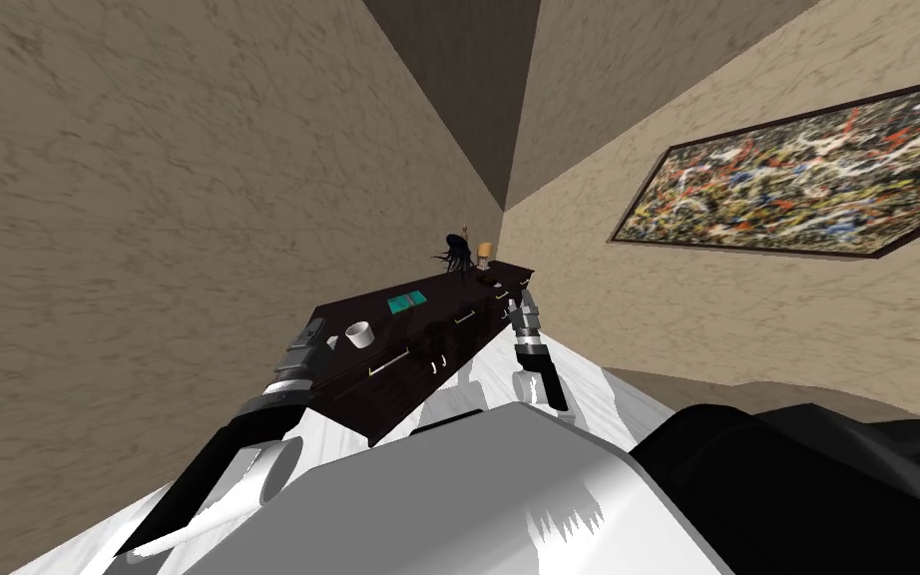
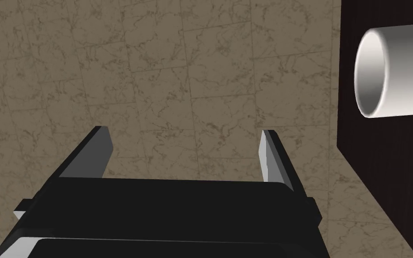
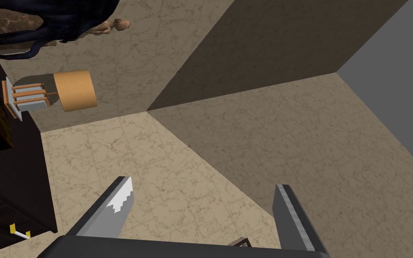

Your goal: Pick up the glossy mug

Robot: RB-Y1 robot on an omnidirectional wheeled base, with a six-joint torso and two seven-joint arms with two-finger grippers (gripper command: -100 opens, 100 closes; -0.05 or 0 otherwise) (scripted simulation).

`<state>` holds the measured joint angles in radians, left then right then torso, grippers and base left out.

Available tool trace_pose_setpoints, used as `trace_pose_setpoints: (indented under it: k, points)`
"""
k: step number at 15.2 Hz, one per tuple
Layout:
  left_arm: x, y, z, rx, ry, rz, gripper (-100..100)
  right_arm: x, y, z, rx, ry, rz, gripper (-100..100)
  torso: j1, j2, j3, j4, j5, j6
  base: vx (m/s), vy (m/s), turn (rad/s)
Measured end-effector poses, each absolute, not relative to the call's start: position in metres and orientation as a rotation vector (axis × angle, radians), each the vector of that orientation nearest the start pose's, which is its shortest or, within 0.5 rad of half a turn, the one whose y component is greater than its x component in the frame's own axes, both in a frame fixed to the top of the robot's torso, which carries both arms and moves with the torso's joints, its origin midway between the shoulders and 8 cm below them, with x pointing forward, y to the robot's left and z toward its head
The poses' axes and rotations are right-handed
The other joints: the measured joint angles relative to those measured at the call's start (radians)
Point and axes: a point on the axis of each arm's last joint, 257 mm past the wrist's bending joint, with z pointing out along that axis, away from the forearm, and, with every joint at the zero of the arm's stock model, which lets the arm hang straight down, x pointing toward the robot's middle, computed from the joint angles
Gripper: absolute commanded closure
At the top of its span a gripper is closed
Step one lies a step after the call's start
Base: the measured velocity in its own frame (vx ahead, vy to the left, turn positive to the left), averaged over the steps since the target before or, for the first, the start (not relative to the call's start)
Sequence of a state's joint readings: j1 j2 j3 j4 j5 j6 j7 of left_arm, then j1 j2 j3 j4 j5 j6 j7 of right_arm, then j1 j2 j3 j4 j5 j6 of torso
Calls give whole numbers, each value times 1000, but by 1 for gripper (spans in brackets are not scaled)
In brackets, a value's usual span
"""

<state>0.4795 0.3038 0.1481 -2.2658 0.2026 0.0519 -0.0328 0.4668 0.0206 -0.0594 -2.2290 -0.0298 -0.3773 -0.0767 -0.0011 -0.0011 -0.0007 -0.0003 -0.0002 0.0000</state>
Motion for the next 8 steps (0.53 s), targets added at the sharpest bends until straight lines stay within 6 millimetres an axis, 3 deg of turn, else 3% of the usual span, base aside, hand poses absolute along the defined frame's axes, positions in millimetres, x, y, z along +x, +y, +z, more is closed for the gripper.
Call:
trace_pose_setpoints:
  k: [8]
  points:
    - [408,375,-111,-1075,1186,-1001,-100,370,-308,-11,836,639,1309,0,0,0,0,0,0,0,13,-15,-68]
